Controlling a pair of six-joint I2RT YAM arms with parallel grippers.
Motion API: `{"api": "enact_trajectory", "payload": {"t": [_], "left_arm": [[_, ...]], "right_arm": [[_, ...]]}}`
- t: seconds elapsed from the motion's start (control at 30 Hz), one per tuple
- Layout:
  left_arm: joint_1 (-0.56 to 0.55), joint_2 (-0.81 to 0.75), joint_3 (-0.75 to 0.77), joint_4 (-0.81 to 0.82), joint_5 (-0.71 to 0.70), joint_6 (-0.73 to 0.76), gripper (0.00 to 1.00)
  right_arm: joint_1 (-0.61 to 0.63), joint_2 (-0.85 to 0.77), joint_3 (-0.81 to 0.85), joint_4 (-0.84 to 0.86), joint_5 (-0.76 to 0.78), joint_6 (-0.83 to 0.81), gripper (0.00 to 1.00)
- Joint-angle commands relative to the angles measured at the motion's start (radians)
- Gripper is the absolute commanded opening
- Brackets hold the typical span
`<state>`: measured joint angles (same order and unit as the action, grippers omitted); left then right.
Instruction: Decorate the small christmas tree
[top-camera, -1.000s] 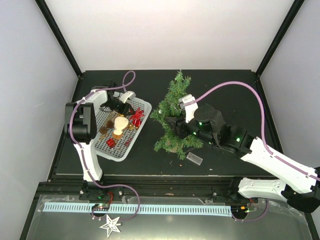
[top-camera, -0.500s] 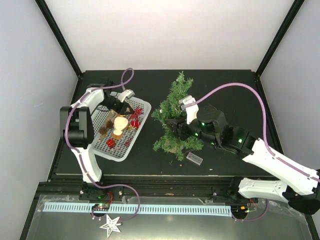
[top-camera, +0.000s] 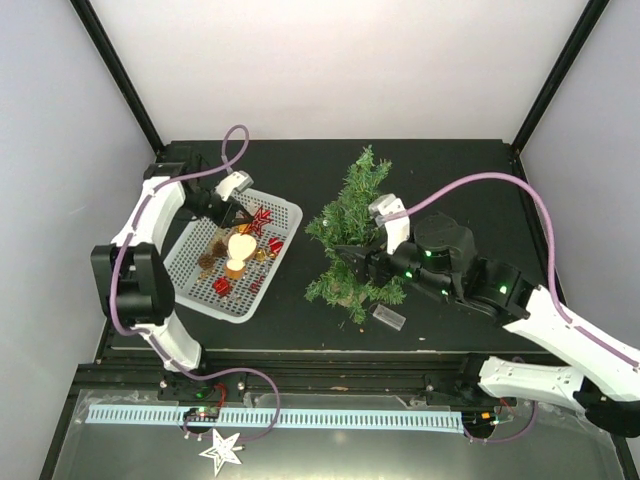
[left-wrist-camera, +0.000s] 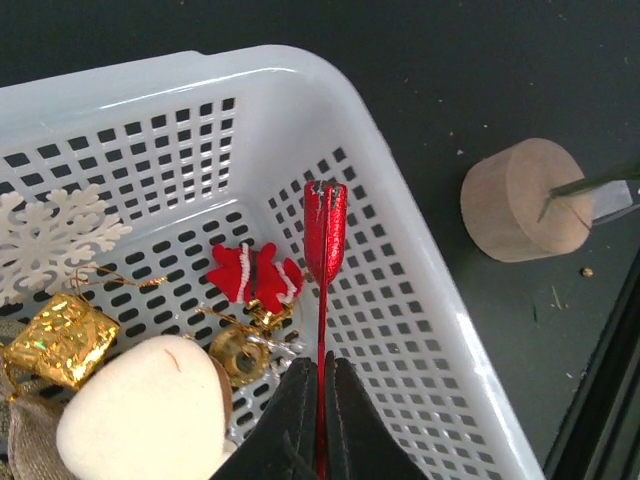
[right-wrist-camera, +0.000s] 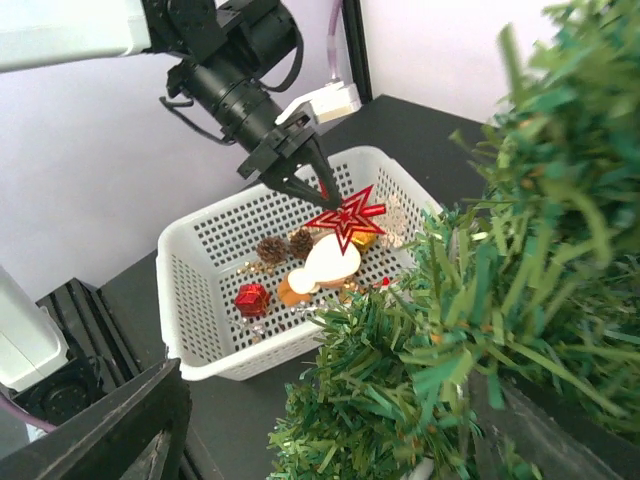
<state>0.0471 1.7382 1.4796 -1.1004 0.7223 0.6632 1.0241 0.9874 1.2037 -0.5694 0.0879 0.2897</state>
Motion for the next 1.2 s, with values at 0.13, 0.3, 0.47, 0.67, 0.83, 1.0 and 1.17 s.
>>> {"api": "enact_trajectory", "payload": {"t": [0.13, 0.3, 0.47, 0.67, 0.83, 1.0, 1.17], "left_arm": [[0.01, -0.199, -0.047, -0.115, 0.038, 0.032, 0.01], [0.011, -0.305, -0.033, -0.199, 0.065, 0.036, 0.02], [0.011, -0.393, 0.022, -0.337, 0.12, 0.056, 0.02], [0.01, -0.465, 0.08, -0.452, 0.188, 0.015, 0.02], [0.01, -0.542, 0.083, -0.454, 0.184, -0.016, 0.02], [0.009, -0.574, 0.053, -0.454, 0.224, -0.055, 0.02], [0.008, -0.601, 0.007, -0.442, 0.252, -0.077, 0.02]], "right_arm": [[-0.006, -0.093, 0.007, -0.004, -0.001, -0.04, 0.76], [-0.006, -0.134, 0.013, 0.013, -0.081, -0.049, 0.76], [0.043, -0.112, 0.089, -0.052, -0.088, -0.097, 0.68], [0.355, 0.031, 0.221, -0.171, 0.269, -0.169, 0.66], [0.534, 0.157, 0.247, -0.175, 0.482, -0.203, 0.66], [0.675, 0.308, 0.257, -0.119, 0.809, -0.244, 0.66], [0.734, 0.457, 0.219, 0.001, 1.075, -0.29, 0.66]]}}
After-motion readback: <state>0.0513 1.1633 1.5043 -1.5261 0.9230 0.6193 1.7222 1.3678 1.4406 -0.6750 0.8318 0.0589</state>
